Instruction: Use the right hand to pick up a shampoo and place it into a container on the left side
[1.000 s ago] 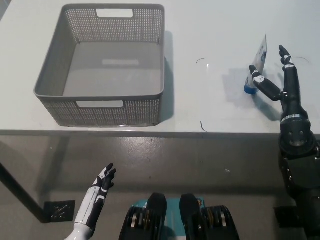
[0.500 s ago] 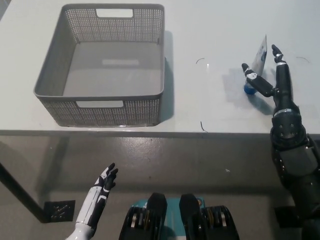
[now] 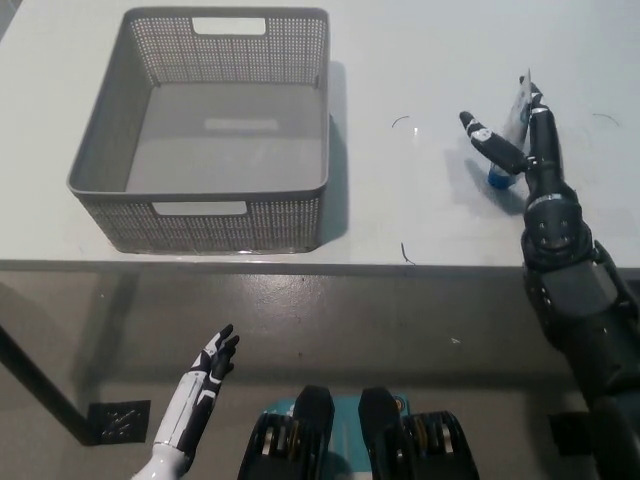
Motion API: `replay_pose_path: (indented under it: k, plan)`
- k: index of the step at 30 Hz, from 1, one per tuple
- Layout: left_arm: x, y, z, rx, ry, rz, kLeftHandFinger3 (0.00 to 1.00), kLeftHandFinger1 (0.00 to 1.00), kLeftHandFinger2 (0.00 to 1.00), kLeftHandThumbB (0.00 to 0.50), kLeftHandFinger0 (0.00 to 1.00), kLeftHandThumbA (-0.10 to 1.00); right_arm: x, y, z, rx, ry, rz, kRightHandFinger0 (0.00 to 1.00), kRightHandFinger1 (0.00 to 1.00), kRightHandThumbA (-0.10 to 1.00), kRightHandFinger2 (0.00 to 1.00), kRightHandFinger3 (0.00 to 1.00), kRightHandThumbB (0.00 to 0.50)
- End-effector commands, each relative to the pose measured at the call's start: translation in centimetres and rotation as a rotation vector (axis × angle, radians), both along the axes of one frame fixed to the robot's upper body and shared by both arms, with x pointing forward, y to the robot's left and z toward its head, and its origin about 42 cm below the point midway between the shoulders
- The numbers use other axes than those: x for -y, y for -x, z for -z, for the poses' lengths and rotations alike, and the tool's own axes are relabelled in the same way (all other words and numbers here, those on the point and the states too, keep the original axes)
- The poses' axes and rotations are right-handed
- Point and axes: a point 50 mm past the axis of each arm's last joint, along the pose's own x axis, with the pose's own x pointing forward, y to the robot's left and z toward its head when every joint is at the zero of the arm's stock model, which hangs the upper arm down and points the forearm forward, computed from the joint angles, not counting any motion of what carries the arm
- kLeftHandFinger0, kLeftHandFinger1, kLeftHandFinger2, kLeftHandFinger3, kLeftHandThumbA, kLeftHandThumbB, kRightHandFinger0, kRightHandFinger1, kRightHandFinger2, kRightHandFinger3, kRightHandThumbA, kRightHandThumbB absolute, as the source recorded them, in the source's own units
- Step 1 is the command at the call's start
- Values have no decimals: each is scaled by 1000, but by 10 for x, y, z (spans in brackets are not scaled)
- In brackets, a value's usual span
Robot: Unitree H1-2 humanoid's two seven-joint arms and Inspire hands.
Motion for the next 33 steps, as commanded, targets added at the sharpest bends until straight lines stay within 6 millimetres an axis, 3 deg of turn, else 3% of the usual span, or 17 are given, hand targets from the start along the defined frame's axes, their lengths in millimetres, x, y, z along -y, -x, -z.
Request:
replay_pose_path:
  k: [1, 2, 3, 4, 5, 6, 7, 11, 17, 21, 26, 27, 31, 33]
  plan:
    - [0, -9, -15, 75, -6, 30, 1000, 1000, 1000, 169, 1000, 1000, -12, -20, -44, 102, -183, 32, 570, 672, 390, 791, 1000, 370]
    - [1, -10, -15, 78, -8, 31, 1000, 1000, 1000, 176, 1000, 1000, -12, -22, -45, 85, -193, 57, 320, 411, 247, 484, 716, 316]
    - [1, -9, -15, 78, -9, 31, 1000, 1000, 1000, 179, 1000, 1000, -10, -23, -44, 64, -221, 105, 95, 204, -12, 317, 372, 274]
    - [2, -9, -15, 78, -9, 31, 1000, 1000, 1000, 179, 1000, 1000, -9, -24, -44, 63, -223, 109, 115, 255, -14, 439, 411, 279]
    - [3, -9, -16, 78, -3, 31, 1000, 1000, 1000, 179, 1000, 1000, -9, -24, -44, 73, -243, 131, 38, 126, -83, 374, 270, 265]
    - [2, -10, -17, 76, 1, 28, 1000, 1000, 1000, 185, 1000, 1000, -9, -24, -44, 72, -272, 142, 2, 97, -99, 425, 270, 204]
    - [2, -11, -18, 77, -3, 26, 1000, 1000, 1000, 175, 1000, 1000, -8, -24, -43, 69, -287, 133, 0, 138, -100, 500, 361, 173]
    - [1, -15, -22, 94, -10, 34, 1000, 1000, 1000, 163, 1000, 1000, -7, -24, -42, 78, -284, 119, 0, 202, -100, 599, 538, 157]
    - [1, -16, -22, 104, -8, 32, 1000, 1000, 1000, 152, 1000, 1000, -4, -21, -36, 92, -270, 126, 0, 212, -100, 608, 585, 138]
    - [1, -16, -22, 104, -7, 30, 1000, 1000, 1000, 150, 1000, 1000, -5, -22, -42, 127, -287, 131, 0, 235, -100, 626, 602, 151]
    - [1, -16, -24, 104, -8, 32, 1000, 1000, 1000, 132, 1000, 1000, -14, -28, -66, 199, -308, 118, 0, 238, -100, 623, 598, 170]
    - [0, -16, -24, 106, -12, 31, 1000, 1000, 1000, 126, 1000, 1000, -17, -30, -76, 237, -306, 96, 0, 235, -100, 639, 612, 138]
    - [0, -17, -24, 105, -13, 25, 1000, 1000, 1000, 126, 1000, 1000, -30, -32, -109, 343, -303, 43, 0, 250, -100, 664, 650, 131]
    - [0, -16, -24, 105, -10, 24, 1000, 1000, 1000, 121, 1000, 1000, -39, -31, -127, 409, -300, 2, 0, 221, -100, 591, 571, 144]
